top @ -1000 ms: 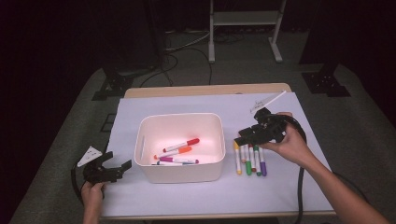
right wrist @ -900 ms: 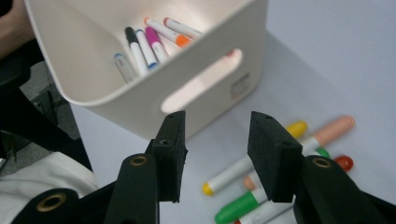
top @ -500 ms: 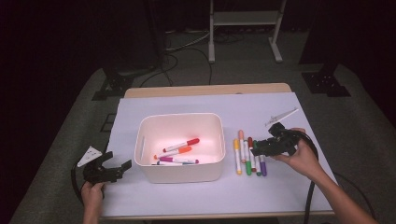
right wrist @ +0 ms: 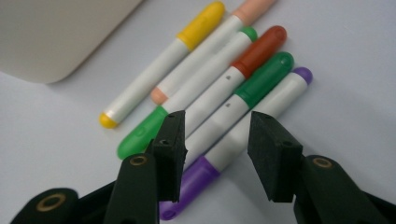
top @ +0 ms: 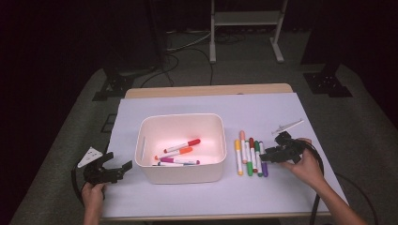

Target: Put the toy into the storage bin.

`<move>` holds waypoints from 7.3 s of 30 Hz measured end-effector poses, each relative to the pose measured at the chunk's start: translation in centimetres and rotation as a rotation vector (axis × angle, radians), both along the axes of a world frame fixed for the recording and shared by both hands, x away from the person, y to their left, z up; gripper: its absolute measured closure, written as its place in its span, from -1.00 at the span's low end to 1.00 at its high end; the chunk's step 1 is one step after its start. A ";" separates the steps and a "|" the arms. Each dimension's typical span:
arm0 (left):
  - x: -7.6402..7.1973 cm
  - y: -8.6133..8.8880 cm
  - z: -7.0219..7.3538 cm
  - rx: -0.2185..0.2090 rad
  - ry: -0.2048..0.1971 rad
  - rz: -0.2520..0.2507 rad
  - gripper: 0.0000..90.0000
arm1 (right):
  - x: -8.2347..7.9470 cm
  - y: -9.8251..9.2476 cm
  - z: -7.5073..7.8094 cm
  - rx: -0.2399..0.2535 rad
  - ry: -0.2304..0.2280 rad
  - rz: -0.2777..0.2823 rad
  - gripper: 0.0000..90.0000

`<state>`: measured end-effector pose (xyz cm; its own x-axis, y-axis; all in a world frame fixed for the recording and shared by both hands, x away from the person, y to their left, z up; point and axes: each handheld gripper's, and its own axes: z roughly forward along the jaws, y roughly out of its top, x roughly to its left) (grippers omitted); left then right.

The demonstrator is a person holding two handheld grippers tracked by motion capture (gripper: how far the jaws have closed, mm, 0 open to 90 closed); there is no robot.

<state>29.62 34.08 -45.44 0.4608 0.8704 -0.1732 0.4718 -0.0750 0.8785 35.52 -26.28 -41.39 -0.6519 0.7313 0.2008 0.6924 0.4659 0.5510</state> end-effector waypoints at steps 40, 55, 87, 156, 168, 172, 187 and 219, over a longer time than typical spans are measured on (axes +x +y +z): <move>0.0 0.0 0.0 -0.002 -0.001 -0.002 -1.00 | -0.8 -3.1 -1.7 -0.048 -0.027 -0.148 0.69; 0.0 0.0 0.0 -0.003 -0.001 -0.001 -1.00 | -3.0 -0.6 4.9 0.105 -0.036 0.015 0.69; 0.0 0.0 0.0 -0.002 0.001 -0.005 -1.00 | -2.5 13.4 14.9 0.155 -0.057 0.391 0.69; 0.0 0.1 0.0 -0.011 0.002 -0.010 -1.00 | 0.9 28.6 7.2 -0.028 0.076 0.647 0.48; -0.1 0.0 0.0 -0.007 -0.006 -0.005 -1.00 | 0.7 26.2 9.1 0.033 0.045 0.624 0.22; -0.1 0.1 0.0 -0.008 -0.005 -0.007 -1.00 | 0.8 24.7 9.9 0.064 0.029 0.594 0.17; 0.0 0.0 0.0 -0.007 -0.003 -0.010 -1.00 | 0.9 18.1 11.8 0.103 -0.035 0.471 0.11; 0.0 0.0 0.0 -0.003 0.002 -0.013 -1.00 | 0.8 4.8 7.2 0.142 -0.037 0.187 0.11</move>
